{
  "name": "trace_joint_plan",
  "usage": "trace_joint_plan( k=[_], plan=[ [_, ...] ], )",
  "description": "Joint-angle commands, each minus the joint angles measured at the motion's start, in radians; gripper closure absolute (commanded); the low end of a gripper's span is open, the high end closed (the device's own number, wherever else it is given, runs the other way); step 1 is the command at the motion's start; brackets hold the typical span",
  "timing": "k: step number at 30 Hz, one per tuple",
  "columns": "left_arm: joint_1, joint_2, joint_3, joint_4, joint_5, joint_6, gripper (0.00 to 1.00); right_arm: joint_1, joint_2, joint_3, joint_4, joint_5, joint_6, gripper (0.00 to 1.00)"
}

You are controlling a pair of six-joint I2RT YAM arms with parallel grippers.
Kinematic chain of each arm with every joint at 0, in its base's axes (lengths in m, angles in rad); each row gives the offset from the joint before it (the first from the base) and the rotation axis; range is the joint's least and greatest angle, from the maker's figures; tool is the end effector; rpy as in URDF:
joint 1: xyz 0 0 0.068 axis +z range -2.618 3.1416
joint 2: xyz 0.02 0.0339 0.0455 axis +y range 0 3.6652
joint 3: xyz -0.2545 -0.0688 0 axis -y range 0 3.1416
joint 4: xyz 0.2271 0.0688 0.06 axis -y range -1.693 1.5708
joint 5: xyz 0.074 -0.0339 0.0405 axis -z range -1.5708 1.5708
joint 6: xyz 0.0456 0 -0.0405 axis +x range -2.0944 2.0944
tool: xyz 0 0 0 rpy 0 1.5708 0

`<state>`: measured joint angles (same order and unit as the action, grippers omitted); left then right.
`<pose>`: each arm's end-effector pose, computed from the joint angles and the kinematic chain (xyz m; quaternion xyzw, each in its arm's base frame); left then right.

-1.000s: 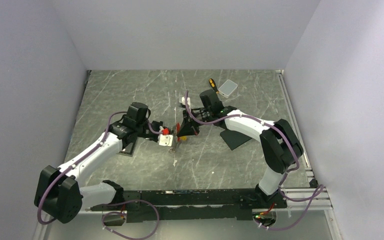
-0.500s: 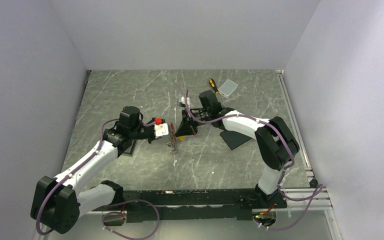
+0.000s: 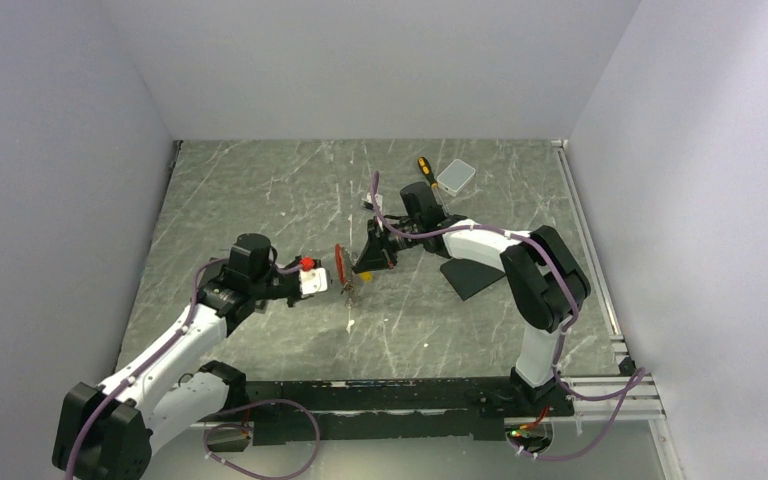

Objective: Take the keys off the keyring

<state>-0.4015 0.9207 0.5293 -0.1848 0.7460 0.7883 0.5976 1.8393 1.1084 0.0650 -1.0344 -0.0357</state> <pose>0.1618 -0.1023 0.2264 0.6027 0.5804 -0.2289 0.4975 0.2864 0.2424 0.1918 -0.4488 0.6756 0.5326 0.2418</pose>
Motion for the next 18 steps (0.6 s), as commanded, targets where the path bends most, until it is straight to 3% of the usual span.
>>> trace_joint_plan(
  k=[1,5,8,18],
  plan=[
    [0.005,-0.024,0.032,-0.045,-0.002,0.044,0.98,0.005,-0.021,0.002,0.035,-0.010,0.004,1.00],
    [0.013,-0.009,0.088,-0.082,-0.001,0.020,0.74,0.007,-0.046,0.012,0.026,-0.008,-0.007,1.00],
    [0.015,0.003,0.130,-0.127,0.005,0.025,0.63,0.014,-0.069,0.026,-0.004,0.006,-0.044,1.00],
    [0.026,0.009,0.211,-0.197,0.053,0.096,0.51,0.038,-0.104,0.094,-0.184,0.070,-0.202,1.00]
  ],
)
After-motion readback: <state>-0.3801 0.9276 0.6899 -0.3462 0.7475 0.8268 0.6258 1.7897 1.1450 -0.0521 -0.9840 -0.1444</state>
